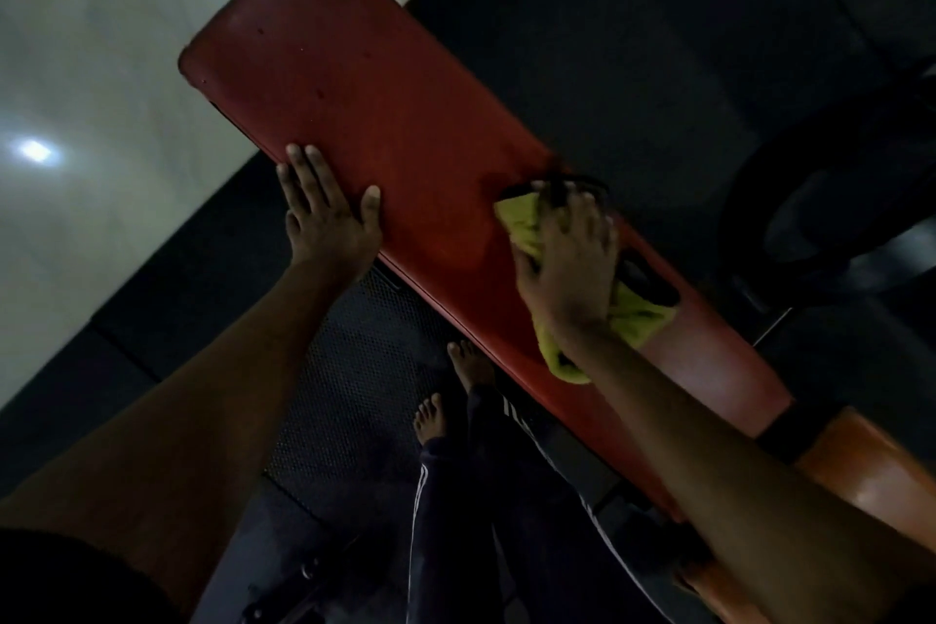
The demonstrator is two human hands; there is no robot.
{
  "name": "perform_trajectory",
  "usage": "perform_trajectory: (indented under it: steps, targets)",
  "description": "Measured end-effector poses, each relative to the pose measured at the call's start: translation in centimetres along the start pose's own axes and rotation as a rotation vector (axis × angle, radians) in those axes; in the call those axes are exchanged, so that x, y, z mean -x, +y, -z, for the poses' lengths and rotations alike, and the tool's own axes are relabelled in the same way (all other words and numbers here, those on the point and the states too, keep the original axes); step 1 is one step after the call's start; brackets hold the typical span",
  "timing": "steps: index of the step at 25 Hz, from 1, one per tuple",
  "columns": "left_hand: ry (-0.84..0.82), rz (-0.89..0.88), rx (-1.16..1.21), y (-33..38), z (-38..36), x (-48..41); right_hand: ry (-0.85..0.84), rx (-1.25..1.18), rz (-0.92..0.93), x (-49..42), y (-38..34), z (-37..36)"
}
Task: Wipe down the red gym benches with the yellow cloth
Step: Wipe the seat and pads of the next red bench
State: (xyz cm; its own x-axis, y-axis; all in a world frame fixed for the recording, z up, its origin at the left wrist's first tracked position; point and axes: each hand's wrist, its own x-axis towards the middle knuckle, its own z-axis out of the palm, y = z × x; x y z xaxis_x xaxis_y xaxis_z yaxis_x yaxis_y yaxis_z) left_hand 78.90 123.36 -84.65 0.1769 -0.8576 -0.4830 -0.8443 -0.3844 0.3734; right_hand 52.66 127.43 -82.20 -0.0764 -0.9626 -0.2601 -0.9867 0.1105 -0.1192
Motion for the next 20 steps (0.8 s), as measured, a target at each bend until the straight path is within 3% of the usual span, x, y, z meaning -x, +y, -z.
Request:
perform_trajectory:
  steps: [3, 6, 8, 14, 16, 20]
  targets:
    - [-0.023, 0.013, -0.002, -0.1, 0.3, -0.3, -0.085, 0.029, 0.415, 0.2, -3.9, -0.8]
    - [-0.067, 0.032, -0.007, -0.2, 0.6, -0.4, -0.152, 0.035, 0.54, 1.8, -4.0, -1.0]
    - [-0.089, 0.036, 0.0, -0.1, 0.8, -0.5, -0.135, 0.022, 0.467, 1.9, -2.6, -0.9]
    - [-0.147, 0.059, -0.011, 0.1, 1.2, -0.7, -0.047, -0.135, -0.032, -6.8, -1.2, 0.8]
    - [-0.149, 0.064, -0.001, 0.1, 1.2, -0.7, -0.044, -0.099, -0.072, -8.2, -2.0, 0.8]
    - [-0.152, 0.054, 0.005, 0.1, 1.4, -0.5, -0.027, -0.086, 0.019, -4.6, -1.5, 0.5]
